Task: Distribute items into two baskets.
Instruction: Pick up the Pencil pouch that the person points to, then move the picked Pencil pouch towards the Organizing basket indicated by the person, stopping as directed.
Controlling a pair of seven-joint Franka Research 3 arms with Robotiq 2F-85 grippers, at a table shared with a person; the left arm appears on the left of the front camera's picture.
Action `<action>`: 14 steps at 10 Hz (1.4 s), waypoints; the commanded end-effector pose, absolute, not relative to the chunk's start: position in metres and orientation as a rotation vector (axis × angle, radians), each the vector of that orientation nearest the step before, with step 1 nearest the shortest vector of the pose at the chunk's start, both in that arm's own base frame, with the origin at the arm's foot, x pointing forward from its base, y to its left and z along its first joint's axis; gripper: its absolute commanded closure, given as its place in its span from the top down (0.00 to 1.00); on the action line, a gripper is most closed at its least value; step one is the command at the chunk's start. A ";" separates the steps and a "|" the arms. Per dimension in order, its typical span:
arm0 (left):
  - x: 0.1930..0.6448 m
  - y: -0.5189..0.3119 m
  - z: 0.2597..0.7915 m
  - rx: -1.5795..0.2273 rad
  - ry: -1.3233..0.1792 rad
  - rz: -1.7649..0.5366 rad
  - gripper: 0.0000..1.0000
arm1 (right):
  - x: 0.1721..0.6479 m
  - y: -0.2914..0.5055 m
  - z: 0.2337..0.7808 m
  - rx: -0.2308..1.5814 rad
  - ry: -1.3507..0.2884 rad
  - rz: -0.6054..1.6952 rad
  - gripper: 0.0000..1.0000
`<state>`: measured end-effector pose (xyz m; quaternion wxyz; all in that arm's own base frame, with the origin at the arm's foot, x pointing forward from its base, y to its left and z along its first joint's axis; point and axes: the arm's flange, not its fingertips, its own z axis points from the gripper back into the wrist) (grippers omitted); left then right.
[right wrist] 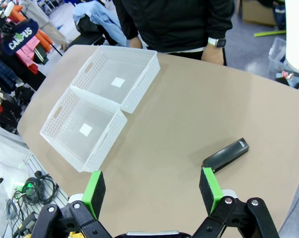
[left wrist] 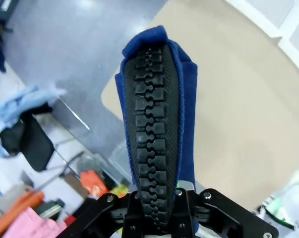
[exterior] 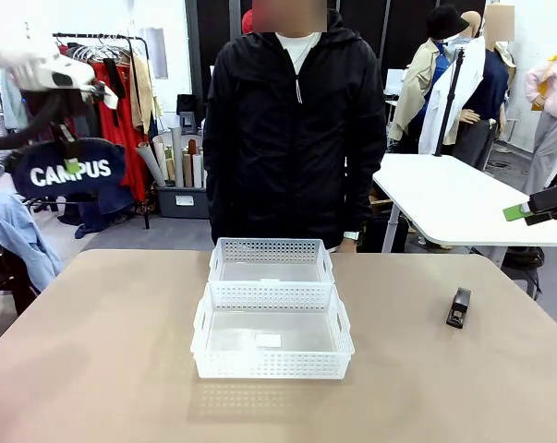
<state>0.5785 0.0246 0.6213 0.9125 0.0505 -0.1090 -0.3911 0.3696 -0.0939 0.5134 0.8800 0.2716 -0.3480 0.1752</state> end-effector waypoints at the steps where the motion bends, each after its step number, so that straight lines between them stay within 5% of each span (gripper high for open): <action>1: 0.558 0.028 0.631 0.081 -0.167 -0.691 0.00 | 0.371 -0.094 0.514 0.586 -0.741 0.371 1.00; 14: 0.541 0.044 0.622 0.045 -0.151 -0.660 0.00 | 0.371 -0.094 0.514 0.586 -0.741 0.371 1.00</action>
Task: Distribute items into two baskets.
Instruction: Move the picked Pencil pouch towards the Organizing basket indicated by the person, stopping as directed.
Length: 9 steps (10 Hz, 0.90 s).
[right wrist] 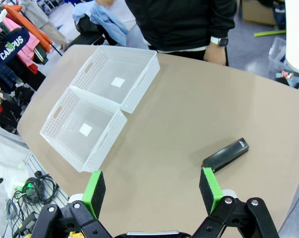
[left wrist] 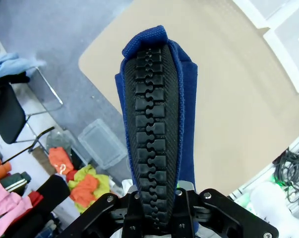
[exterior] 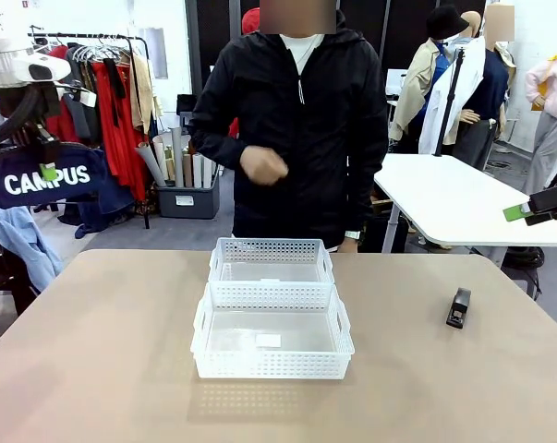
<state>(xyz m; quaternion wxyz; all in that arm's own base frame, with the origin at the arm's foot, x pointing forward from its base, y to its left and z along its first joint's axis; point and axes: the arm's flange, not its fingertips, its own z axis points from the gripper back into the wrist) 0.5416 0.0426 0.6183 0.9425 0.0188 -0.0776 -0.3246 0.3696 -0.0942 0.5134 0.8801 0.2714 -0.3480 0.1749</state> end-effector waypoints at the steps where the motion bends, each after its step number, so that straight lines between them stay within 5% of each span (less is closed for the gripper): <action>1: 0.541 0.044 0.622 0.045 -0.151 -0.660 0.00 | 0.371 -0.094 0.514 0.586 -0.741 0.371 1.00; 9: 0.541 0.044 0.622 0.045 -0.151 -0.660 0.00 | 0.371 -0.094 0.514 0.586 -0.741 0.371 1.00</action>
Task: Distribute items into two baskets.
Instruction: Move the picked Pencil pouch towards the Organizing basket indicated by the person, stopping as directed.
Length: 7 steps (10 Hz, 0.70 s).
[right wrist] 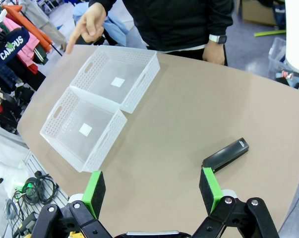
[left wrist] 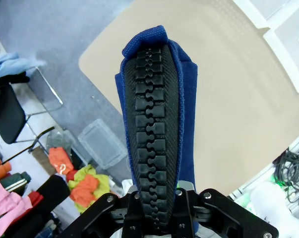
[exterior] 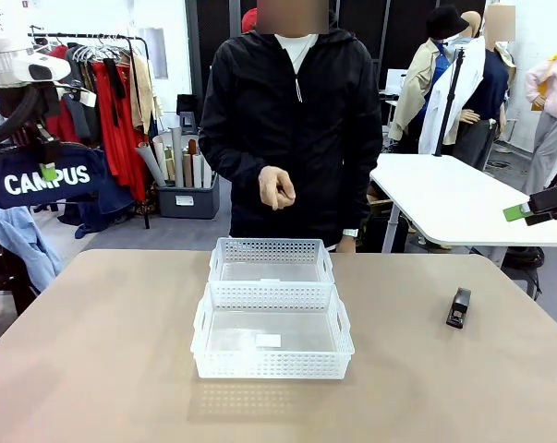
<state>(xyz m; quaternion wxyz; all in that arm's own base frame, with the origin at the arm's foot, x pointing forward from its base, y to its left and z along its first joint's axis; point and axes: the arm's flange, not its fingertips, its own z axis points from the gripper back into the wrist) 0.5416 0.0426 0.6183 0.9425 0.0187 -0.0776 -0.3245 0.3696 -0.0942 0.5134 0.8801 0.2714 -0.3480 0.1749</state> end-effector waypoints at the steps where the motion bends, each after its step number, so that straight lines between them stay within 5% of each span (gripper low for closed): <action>1: 0.541 0.044 0.622 0.045 -0.151 -0.660 0.00 | 0.371 -0.094 0.514 0.586 -0.741 0.371 1.00; 7: 0.541 0.044 0.622 0.045 -0.151 -0.660 0.00 | 0.371 -0.094 0.514 0.586 -0.741 0.371 1.00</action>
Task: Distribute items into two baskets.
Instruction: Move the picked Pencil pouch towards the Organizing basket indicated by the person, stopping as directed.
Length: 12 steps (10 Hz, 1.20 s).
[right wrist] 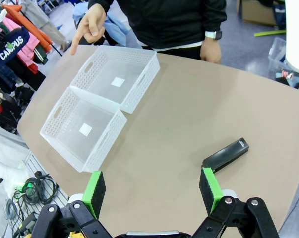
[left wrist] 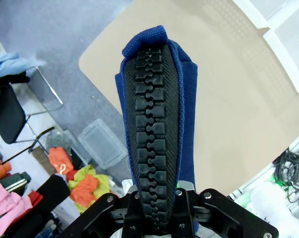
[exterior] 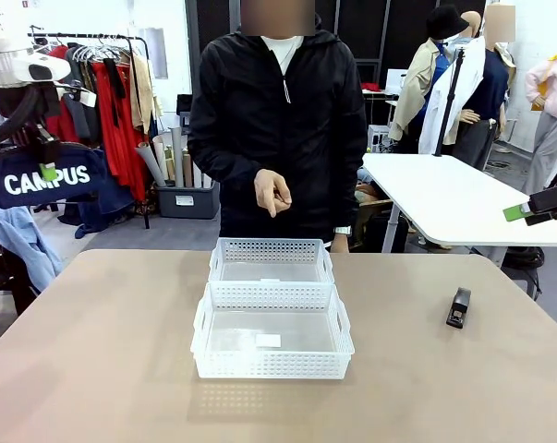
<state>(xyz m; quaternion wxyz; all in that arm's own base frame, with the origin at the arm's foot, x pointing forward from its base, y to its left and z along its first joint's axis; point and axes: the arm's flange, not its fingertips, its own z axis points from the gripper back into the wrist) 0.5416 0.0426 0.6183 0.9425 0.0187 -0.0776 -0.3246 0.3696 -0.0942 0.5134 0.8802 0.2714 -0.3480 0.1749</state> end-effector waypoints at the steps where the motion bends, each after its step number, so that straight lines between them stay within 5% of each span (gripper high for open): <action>1: 0.541 0.044 0.622 0.045 -0.151 -0.660 0.00 | 0.371 -0.094 0.514 0.586 -0.741 0.371 1.00; 6: 0.527 0.025 0.604 -0.011 -0.184 -0.649 0.00 | 0.371 -0.094 0.514 0.586 -0.741 0.371 1.00; 12: 0.452 -0.052 0.566 -0.028 -0.191 -0.773 0.00 | 0.371 -0.094 0.514 0.586 -0.741 0.371 1.00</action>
